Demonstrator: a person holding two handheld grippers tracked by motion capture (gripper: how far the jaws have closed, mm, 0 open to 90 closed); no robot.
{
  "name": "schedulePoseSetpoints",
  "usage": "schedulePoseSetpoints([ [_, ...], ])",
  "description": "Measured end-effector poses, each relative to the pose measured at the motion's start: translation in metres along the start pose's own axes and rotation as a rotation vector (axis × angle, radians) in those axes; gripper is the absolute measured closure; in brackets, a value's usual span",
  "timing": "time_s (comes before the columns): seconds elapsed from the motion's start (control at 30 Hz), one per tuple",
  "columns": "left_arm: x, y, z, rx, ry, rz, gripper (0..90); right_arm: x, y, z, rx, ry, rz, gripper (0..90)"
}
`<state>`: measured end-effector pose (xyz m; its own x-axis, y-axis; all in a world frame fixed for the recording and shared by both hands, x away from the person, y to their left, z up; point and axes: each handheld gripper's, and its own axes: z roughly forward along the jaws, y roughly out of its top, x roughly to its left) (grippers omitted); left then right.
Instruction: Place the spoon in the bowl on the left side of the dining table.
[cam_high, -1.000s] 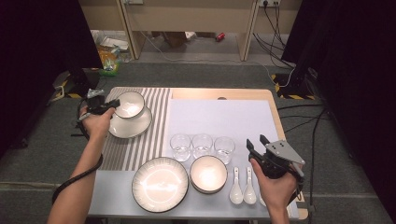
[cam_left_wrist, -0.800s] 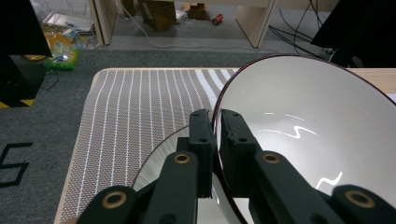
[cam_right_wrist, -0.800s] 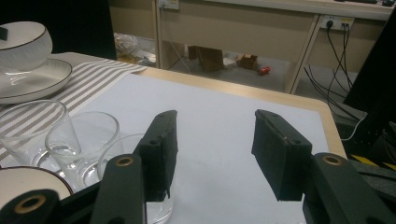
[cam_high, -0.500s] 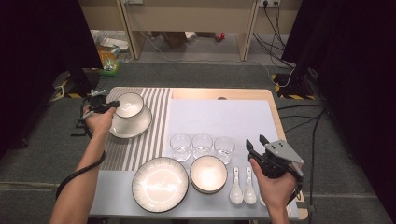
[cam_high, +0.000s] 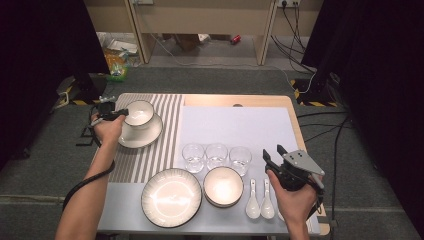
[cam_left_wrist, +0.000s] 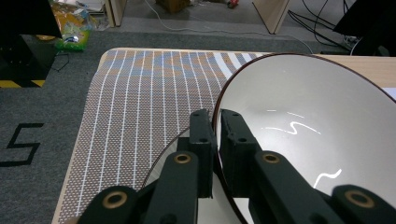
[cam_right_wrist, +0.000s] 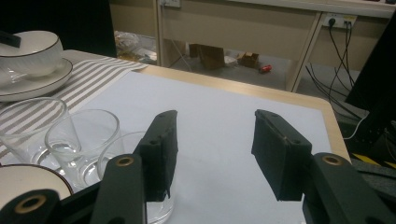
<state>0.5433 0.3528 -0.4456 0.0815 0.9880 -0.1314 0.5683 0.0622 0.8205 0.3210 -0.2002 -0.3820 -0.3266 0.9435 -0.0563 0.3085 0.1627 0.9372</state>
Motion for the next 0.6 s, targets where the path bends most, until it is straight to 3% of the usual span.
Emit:
schedulePoseSetpoints([
  [0.6,0.0061,-0.0038,0.0083,0.021,0.018,-0.031,82.9,0.0009,-0.0005,0.0012,-0.001,0.004,-0.001,50.6],
])
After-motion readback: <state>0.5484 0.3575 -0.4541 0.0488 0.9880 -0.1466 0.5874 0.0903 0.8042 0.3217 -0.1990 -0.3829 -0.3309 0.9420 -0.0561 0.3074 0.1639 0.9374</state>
